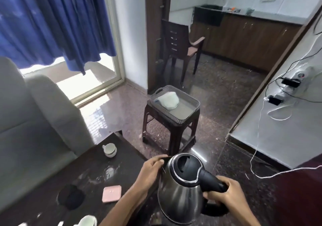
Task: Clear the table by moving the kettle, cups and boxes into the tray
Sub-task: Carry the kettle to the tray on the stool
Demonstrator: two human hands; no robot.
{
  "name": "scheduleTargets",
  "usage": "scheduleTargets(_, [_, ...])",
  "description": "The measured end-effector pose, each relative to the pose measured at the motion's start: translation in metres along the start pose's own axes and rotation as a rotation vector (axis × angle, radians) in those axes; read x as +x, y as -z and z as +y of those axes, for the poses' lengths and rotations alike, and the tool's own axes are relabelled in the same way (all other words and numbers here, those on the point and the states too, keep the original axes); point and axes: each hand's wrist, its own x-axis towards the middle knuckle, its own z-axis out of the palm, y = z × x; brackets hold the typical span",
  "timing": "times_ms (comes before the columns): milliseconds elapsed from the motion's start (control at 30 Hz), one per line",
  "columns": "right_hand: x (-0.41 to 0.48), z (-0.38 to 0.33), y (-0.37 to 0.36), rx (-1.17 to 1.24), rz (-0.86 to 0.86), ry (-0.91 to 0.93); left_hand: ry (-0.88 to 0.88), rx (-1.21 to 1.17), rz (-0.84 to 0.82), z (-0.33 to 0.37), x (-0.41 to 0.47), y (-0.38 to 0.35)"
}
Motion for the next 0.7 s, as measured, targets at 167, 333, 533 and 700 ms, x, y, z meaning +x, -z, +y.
scheduleTargets(167, [0.057, -0.012, 0.034, -0.038, 0.03, -0.023, 0.003, 0.041, -0.173, 0.023, 0.053, -0.02])
scheduleTargets(333, [0.121, -0.022, 0.069, -0.092, 0.047, -0.021, -0.005, 0.072, -0.288, 0.047, 0.121, -0.045])
scheduleTargets(533, [0.207, -0.028, 0.101, -0.126, 0.01, -0.022, 0.02, 0.082, -0.265, 0.072, 0.201, -0.075])
scheduleTargets(700, [0.303, -0.019, 0.125, -0.142, -0.015, -0.031, -0.008, 0.056, -0.128, 0.093, 0.268, -0.101])
